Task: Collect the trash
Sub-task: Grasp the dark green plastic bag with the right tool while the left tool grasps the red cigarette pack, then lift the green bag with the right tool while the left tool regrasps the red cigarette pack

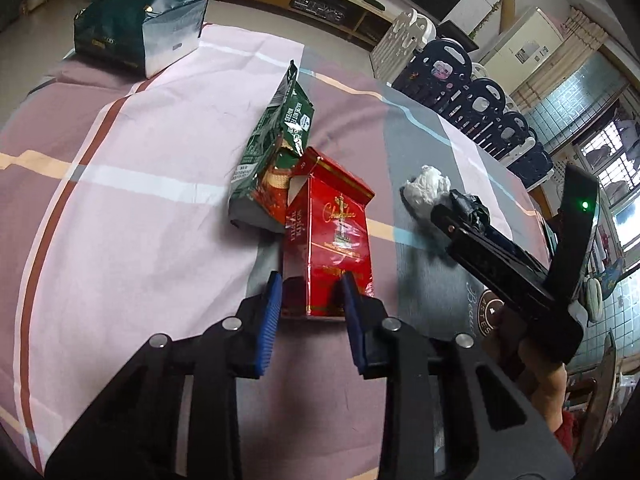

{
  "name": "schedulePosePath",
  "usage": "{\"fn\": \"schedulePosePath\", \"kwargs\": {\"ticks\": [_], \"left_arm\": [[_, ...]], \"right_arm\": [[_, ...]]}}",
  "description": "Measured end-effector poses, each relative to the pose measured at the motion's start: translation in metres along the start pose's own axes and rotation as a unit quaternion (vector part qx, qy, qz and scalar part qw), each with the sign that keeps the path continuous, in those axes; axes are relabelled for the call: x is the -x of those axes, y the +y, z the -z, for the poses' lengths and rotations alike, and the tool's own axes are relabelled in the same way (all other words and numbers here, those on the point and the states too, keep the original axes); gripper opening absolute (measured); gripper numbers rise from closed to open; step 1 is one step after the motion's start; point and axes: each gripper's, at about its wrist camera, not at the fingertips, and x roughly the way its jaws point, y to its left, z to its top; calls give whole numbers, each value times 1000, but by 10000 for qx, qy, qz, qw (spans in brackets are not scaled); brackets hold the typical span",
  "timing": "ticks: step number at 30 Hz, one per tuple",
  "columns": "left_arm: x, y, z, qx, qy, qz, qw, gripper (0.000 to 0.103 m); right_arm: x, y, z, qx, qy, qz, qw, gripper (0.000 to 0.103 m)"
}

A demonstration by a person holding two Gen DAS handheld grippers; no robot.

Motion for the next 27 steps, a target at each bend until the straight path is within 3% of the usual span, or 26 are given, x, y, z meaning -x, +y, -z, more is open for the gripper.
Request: {"fn": "schedulePosePath", "kwargs": {"ticks": [2,9,11,13,15,17,18,20,21,22,24,25,27], "left_arm": [[6,-2,5,-17,-24,-48,10000,29],[49,-2,17,-40,-302,-335,9990,25],[64,-5,23,-158,-430,-491,9977,4],[76,-7,31,-303,-482,-612,9965,2],[78,-5,40,-468,-373,-775,9952,2],[74,6,47,-465,-129,-635,9968,2],[73,16,48,-325,-106,-550,9979,7],[76,30,50,-165,-234,-611,9977,37],[76,33,49,-146,-335,-686,9970,63],[75,33,48,-148,-405,-773,9961,74],[68,25,44,-280,-417,-807,9955,78],[60,16,43,-462,-332,-693,9960,86],[45,-1,45,-857,-200,-653,9940,89]], "right_arm": [[5,2,2,13,45,-129,9999,52],[76,10,33,-25,-92,-279,9996,51],[104,12,50,-57,-129,-301,9994,51],[128,14,70,-101,-121,-311,9994,51],[144,14,85,-168,-113,-315,9993,51],[159,16,100,-259,-86,-323,9991,51],[167,16,107,-338,-85,-312,9989,51],[176,15,115,-511,-69,-337,9981,51],[180,14,120,-616,-55,-351,9975,51],[182,13,124,-704,-35,-351,9969,51],[184,8,131,-857,19,-337,9957,51],[186,7,135,-906,42,-330,9953,51],[187,2,140,-941,109,-252,9952,51]]}}
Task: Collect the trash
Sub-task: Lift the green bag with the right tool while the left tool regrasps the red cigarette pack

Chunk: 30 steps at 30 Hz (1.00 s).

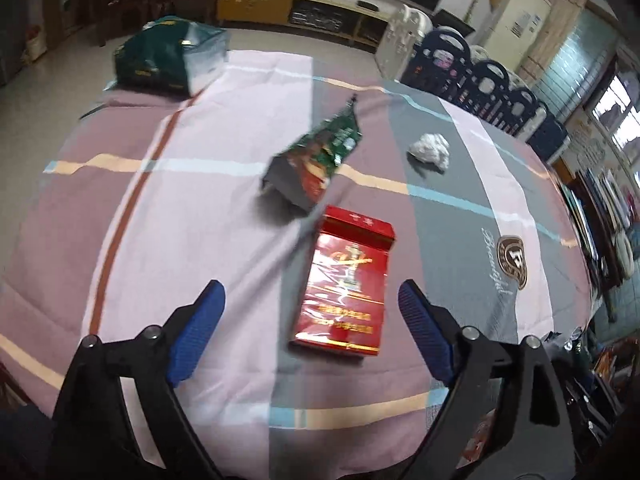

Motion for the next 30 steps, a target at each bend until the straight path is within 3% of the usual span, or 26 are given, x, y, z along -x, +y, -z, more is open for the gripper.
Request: {"fn": "schedulePosePath", "kwargs": {"ticks": [5,8,15,19,20,23,30], "left_arm": [[-35,-46,8,-1064,181,-766,9912,89],[-40,-53,10,-1287,188,-874,9876,88],[-44,-30,6,-905,345,-744,9925,86],[-46,-23,10,-855,330,-654,9936,62],[-45,-23,10,-879,305,-662,9935,60],[-42,-19,9,-713,287,-529,9956,59],[5,-10,2,-377,-281,-658,9967,58]], "right_arm": [[2,-9,2,-109,-17,94,9999,51],[2,-7,3,-100,-10,75,9999,51],[-1,14,1,154,23,-39,9999,51],[-2,23,-1,202,45,-58,9998,51],[-2,25,-2,203,44,-71,9998,51],[1,30,-3,252,24,-36,9997,51],[15,28,-7,153,-102,70,9998,51]]}}
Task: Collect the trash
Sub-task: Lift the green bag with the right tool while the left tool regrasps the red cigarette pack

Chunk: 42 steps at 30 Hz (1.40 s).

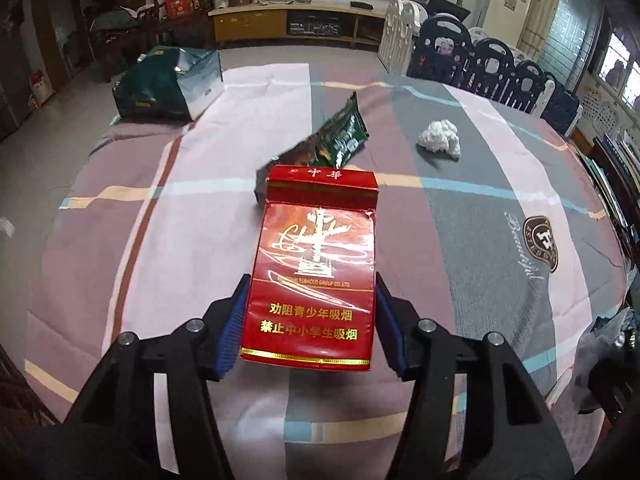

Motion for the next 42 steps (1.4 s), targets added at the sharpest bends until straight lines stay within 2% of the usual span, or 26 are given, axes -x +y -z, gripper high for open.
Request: {"fn": "schedulePosePath", "kwargs": {"ticks": [9,18,27,42], "left_arm": [[75,-7,-4,-237,-622,-212,9976,58],[122,17,-2,-21,-926,-394,9949,58],[133,23,-1,-11,-1011,-406,9940,58],[125,22,0,-8,-938,-455,9946,58]], "right_arm": [[20,11,5,34,-147,-66,9999,51],[33,19,8,13,-197,-145,9997,51],[41,30,5,150,-270,-187,9993,51],[34,32,9,207,-178,-199,9994,51]]}}
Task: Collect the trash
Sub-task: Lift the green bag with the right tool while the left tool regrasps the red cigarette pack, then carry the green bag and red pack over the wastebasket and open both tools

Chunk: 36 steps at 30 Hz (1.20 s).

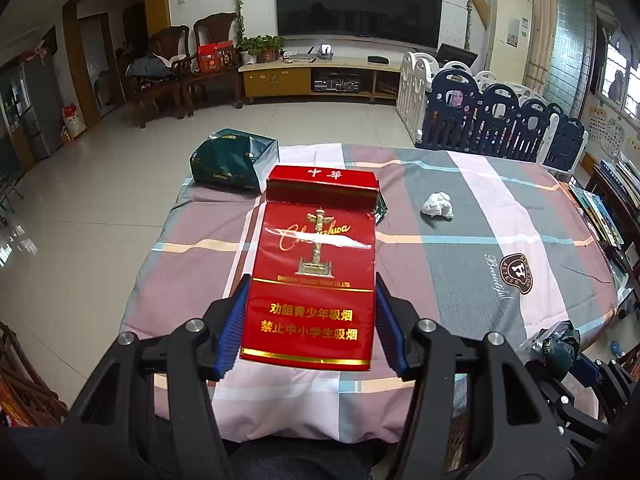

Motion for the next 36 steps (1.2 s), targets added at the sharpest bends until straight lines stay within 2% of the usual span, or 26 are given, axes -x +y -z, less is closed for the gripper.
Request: {"fn": "schedulePosePath", "kwargs": {"ticks": [11,15,20,23,28,32,36], "left_arm": [[-4,0,0,-26,27,-5,10000,58],[-4,-5,2,-106,33,107,9999,58],[-1,-22,6,-347,48,382,9987,58],[3,-43,12,-727,-88,273,9969,58],[10,-78,25,-1162,-84,536,9917,58],[19,-106,38,-1544,-109,679,9856,58],[27,-130,52,-1834,-57,928,9786,58]], "right_arm": [[0,-4,1,-10,-9,66,10000,51],[13,-18,7,89,10,293,9995,51],[37,-62,28,-9,148,802,9967,51],[50,-97,50,-203,416,1112,9927,51],[49,-141,97,-545,1051,1437,9825,51],[34,-151,125,-707,1510,1467,9750,52],[16,-163,145,-1278,2040,1145,9638,65]]}}
